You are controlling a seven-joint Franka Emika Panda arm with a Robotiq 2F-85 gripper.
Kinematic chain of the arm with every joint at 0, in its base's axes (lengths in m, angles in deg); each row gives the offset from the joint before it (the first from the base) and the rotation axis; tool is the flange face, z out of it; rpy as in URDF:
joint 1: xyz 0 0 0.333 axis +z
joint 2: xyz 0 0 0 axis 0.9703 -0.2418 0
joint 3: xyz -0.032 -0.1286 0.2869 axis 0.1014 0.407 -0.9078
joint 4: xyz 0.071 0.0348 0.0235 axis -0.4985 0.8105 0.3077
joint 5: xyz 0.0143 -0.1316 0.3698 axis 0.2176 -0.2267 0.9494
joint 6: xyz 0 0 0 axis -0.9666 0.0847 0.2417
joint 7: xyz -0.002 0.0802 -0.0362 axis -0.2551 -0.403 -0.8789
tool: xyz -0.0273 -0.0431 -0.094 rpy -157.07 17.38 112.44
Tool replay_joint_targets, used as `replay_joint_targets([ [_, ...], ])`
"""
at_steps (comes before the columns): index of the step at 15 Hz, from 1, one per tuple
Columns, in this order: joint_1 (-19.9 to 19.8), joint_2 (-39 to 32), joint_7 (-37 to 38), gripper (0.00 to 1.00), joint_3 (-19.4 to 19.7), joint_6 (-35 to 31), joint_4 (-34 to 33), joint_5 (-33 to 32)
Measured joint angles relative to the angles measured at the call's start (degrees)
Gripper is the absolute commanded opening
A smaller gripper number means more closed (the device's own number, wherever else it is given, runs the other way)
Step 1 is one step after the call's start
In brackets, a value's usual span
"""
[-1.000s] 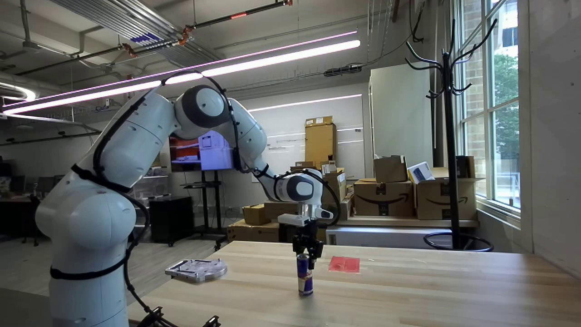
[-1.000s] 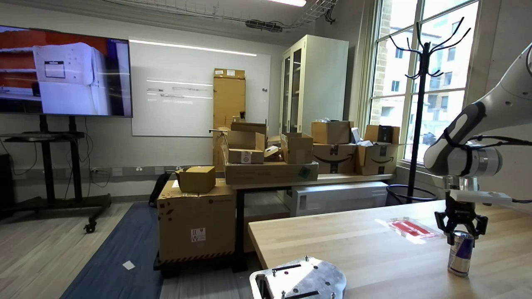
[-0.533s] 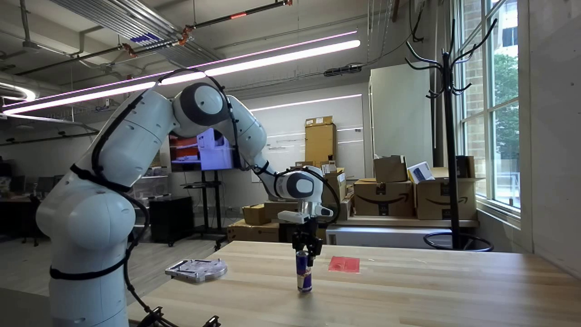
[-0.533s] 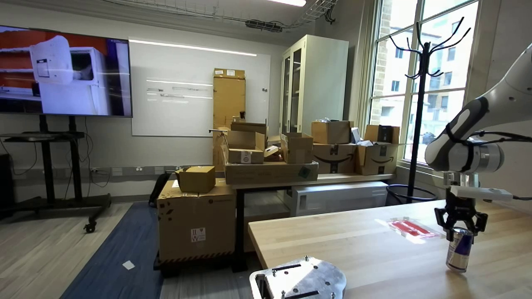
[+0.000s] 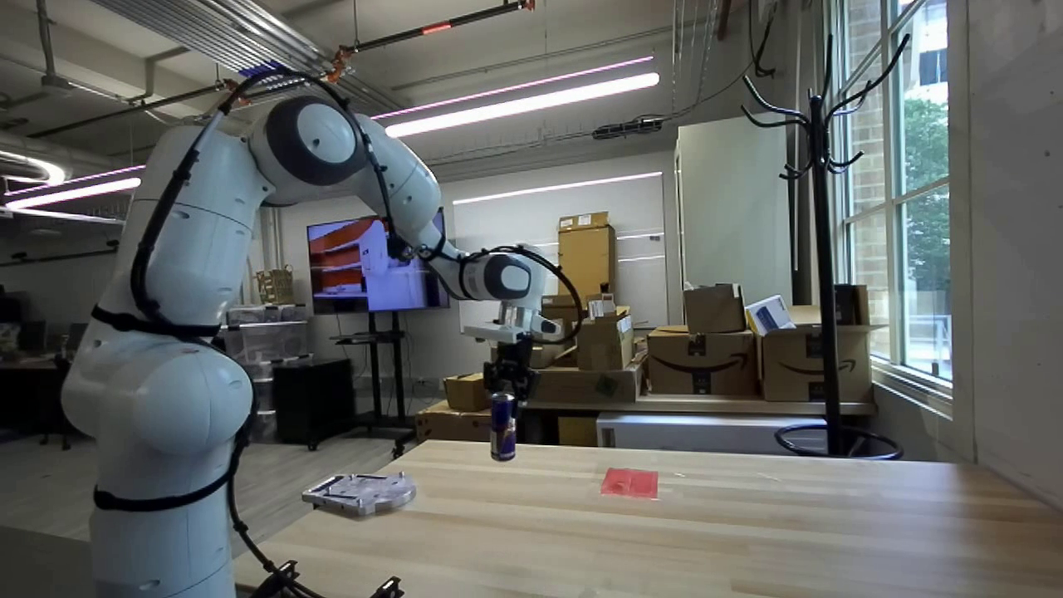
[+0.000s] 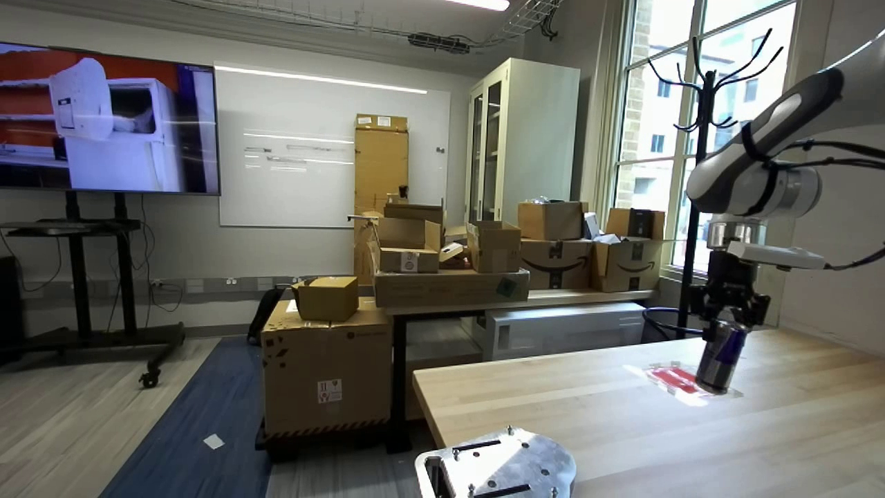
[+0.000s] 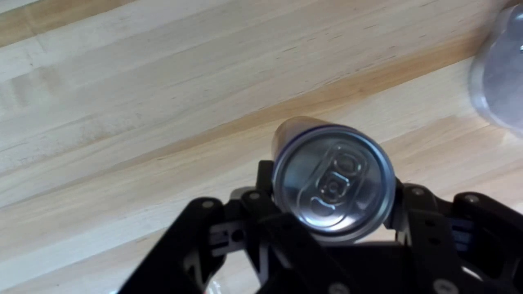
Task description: Put the can on the silver object.
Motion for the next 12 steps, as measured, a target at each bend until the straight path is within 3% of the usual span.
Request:
replay_joint_targets([
  [5, 9.02, 7.09, 0.25, 0.33, -5.41, 2.25, 4.49, -3.23],
  [12, 19.45, 5.97, 2.64, 0.33, -12.16, 1.9, 5.36, -10.16],
])
